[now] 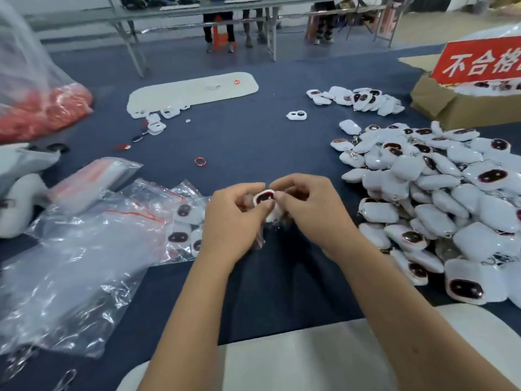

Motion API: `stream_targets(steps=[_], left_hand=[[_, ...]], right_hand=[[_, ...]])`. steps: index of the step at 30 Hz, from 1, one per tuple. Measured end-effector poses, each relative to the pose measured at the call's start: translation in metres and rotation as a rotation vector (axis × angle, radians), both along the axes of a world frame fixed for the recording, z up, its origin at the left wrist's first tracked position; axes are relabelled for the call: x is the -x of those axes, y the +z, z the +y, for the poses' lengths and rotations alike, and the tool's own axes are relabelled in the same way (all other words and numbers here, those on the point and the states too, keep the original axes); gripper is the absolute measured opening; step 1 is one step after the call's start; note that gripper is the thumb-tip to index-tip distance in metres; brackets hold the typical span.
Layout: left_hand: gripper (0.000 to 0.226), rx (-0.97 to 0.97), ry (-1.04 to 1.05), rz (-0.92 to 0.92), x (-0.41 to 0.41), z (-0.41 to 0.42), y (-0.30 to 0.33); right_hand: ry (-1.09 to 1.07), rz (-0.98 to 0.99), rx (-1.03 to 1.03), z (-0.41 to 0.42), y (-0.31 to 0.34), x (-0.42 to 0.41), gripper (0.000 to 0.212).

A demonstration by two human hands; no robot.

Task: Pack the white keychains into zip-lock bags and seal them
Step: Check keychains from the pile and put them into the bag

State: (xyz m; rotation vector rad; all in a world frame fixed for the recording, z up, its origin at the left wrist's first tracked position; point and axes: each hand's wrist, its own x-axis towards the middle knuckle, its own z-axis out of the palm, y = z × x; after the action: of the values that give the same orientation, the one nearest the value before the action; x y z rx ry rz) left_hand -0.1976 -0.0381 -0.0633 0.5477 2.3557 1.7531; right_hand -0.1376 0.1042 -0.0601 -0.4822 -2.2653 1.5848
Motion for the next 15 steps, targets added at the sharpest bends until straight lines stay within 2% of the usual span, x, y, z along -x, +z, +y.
stream_targets(steps=[2, 4, 10, 15], left_hand=[[0.019, -0.036, 0.018, -0.078, -0.001, -0.022, -0.007], [0.019, -0.08, -0.009, -0.14, 0.002, -0.035, -0.011], [0.023, -0.092, -0.085, -0.138, 0.012, -0.036, -0.011], [0.028, -0.079, -0.069, -0.116, 0.018, -0.035, -0.013]], right_hand=[[0.094, 0.022, 0.16, -0.012, -0.01, 0.0, 0.016], [0.141, 0.062, 0.221, -0.019, -0.019, 0.001, 0.017], [0.249, 0.09, 0.204, -0.012, -0.025, 0.004, 0.023], [0.244, 0.121, 0.21, -0.013, -0.032, 0.008, 0.017]])
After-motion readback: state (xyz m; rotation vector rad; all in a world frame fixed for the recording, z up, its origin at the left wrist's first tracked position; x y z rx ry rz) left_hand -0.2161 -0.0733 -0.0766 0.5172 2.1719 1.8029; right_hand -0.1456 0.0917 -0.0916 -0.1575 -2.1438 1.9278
